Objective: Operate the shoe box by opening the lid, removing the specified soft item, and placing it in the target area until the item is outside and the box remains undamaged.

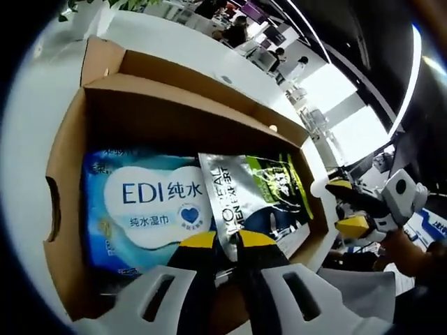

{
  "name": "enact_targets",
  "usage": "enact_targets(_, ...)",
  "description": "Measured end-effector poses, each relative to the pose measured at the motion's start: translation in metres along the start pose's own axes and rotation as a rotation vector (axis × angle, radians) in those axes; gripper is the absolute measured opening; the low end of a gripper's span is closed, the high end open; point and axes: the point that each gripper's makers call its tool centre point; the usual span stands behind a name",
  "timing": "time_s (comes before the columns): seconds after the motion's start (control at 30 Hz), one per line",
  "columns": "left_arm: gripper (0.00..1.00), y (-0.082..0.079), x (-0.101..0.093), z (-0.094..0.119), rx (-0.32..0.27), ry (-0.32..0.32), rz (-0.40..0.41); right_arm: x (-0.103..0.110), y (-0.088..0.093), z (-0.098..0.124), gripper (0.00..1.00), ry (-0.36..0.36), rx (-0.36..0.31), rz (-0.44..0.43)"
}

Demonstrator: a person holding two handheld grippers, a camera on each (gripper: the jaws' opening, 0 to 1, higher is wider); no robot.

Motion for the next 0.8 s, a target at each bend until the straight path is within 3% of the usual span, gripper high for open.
enact_targets(0.23, 0.00, -0.003, -0.003, 0.002, -0.012, 0.018, 0.018, 0.003, 0.001, -0.003, 0.42, -0.015, 0.002, 0.014)
enact_targets(0.8, 0.00, -0.021, -0.019, 0.018, -0.036, 0.007, -0.029, 0.016, -0.001, -0.013, 0.43, -0.058, -0.008, 0.075)
Point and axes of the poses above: the point that each gripper's makers call its tool centre point, and the gripper's own axes: z roughly backward along the fingers, x roughly to its left, y roughly out of its underside, and after that the axes turned 10 degrees about -x, right-handed
